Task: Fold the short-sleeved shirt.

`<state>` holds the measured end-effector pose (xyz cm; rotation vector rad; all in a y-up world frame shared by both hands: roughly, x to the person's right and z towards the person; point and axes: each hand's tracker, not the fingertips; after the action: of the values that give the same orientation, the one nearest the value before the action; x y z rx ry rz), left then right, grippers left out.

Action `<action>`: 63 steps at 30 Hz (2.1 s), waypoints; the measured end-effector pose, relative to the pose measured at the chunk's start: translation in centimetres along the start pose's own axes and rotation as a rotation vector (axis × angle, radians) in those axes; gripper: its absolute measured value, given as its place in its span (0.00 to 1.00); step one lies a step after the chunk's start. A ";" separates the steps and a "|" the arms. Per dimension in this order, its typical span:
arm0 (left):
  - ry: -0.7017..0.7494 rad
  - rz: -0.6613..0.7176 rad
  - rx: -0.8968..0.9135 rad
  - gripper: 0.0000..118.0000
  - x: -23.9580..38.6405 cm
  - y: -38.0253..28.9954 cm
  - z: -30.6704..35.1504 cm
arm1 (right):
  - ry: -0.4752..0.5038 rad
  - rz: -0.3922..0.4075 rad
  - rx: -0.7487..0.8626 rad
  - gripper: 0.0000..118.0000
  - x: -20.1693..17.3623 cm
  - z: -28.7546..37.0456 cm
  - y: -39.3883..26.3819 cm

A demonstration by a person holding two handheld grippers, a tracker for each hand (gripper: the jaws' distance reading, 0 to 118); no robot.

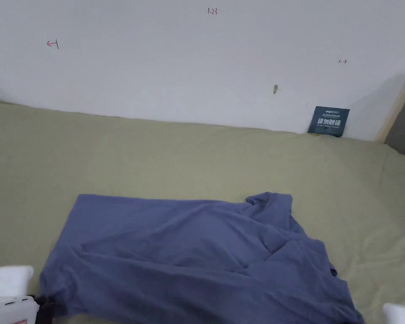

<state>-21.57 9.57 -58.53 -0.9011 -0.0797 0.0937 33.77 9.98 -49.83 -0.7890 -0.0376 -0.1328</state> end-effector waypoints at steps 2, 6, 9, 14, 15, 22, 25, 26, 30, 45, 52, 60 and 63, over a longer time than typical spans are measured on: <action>-0.006 -0.004 0.001 0.03 0.0 -0.2 1.3 | 0.002 0.021 0.006 0.06 0.0 1.1 0.2; 0.027 -0.066 -0.002 0.03 -0.1 -1.4 3.5 | -0.004 0.058 -0.020 0.06 -0.1 3.1 0.1; 0.008 -0.065 -0.017 0.03 -1.0 -2.8 5.1 | 0.015 0.071 -0.030 0.06 0.3 4.7 -0.5; 0.014 -0.082 -0.083 0.03 -1.7 -6.5 7.1 | 0.004 0.126 -0.117 0.06 0.4 6.9 -2.1; 0.008 -0.084 -0.103 0.03 -1.9 -7.3 7.5 | 0.004 0.140 -0.140 0.06 0.1 7.5 -2.5; -0.002 -0.077 -0.196 0.03 -2.7 -11.8 9.5 | -0.006 0.216 -0.238 0.06 -0.1 9.9 -4.6; -0.008 -0.071 -0.227 0.03 -3.0 -13.0 9.9 | 0.001 0.228 -0.294 0.06 0.0 10.0 -5.4; -0.011 -0.063 -0.234 0.03 -3.1 -13.3 9.9 | 0.003 0.234 -0.321 0.06 0.0 9.8 -5.6; -0.028 -0.017 -0.245 0.07 -3.0 -13.3 10.1 | -0.013 0.236 -0.339 0.06 -0.1 9.4 -6.2; 0.024 -0.142 0.331 0.75 9.0 -3.8 20.6 | -0.038 0.180 0.335 0.58 -9.6 18.7 2.1; 0.047 -0.167 0.354 0.00 15.4 -8.8 17.6 | -0.001 0.228 0.380 0.00 -16.5 15.2 -2.1; 0.039 -0.082 0.326 0.00 13.4 -6.2 13.7 | 0.048 0.207 0.247 0.01 -17.3 10.7 -2.1; 0.086 -0.066 0.322 0.00 9.5 -0.2 10.0 | 0.033 0.194 0.242 0.01 -16.4 9.2 -0.5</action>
<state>-13.25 18.34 -51.90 -0.5796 -0.0131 0.0051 17.64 17.93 -44.38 -0.5449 0.0536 0.0428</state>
